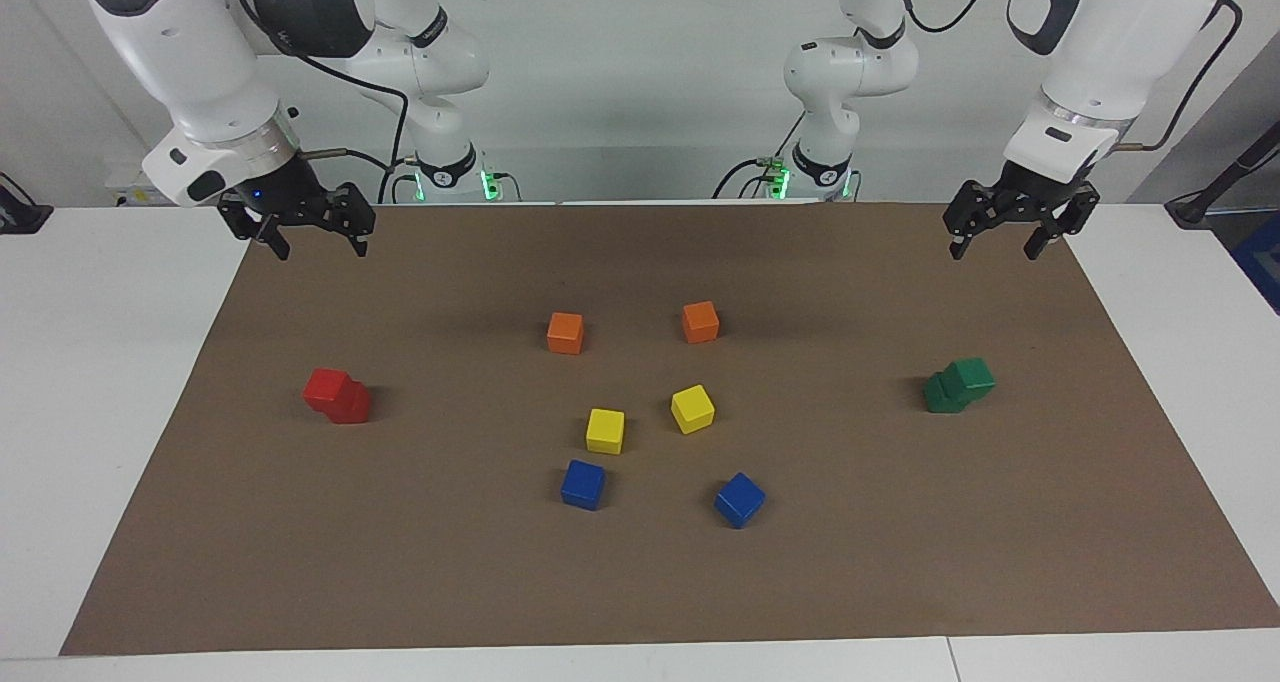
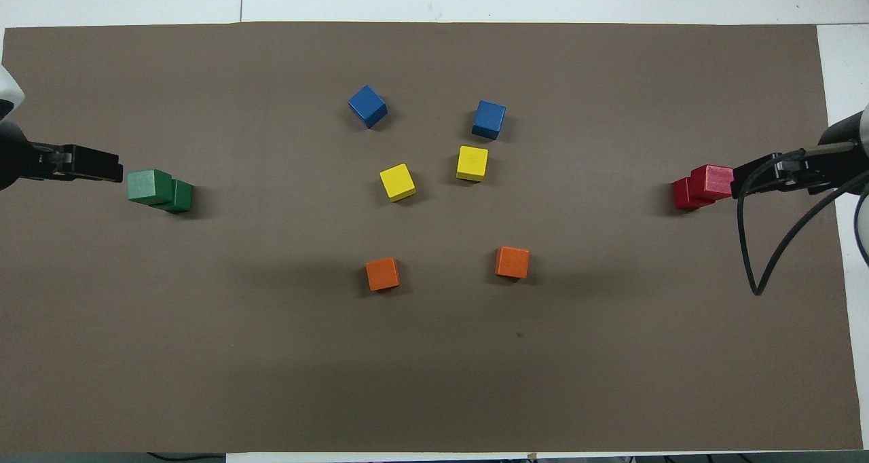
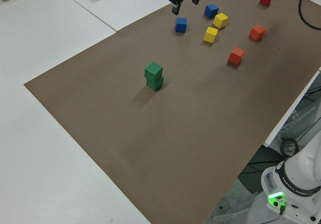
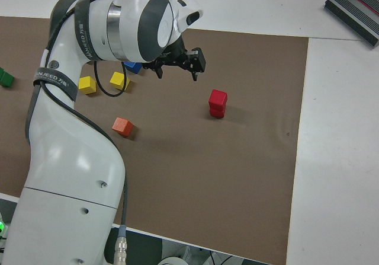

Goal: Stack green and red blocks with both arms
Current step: 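Open the right gripper and draw it back from the red stack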

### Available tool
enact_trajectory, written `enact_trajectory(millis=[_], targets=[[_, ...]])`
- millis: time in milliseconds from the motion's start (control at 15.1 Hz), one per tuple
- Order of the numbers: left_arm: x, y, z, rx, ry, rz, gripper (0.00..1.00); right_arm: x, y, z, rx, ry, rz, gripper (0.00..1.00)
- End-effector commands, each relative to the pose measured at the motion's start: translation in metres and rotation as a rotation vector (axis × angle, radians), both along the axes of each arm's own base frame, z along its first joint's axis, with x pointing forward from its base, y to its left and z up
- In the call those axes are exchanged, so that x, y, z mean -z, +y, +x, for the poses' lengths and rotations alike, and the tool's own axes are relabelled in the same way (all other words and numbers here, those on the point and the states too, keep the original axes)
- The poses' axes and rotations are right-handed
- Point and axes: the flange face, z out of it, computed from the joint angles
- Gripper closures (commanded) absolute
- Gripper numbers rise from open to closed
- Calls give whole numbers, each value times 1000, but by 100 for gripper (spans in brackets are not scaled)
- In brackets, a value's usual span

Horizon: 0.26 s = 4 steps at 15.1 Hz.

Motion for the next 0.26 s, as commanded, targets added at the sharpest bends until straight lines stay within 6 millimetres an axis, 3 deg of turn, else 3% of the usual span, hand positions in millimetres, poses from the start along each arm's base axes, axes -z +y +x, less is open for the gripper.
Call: enact_trajectory(millis=[0,198], targets=[[-6,0,-3,-9,-13,-9,0,-3,-2,1,-15,12,7,0],[-6,0,-3,-9,-13,-9,0,-4,-3,1,-14,10,5,0]])
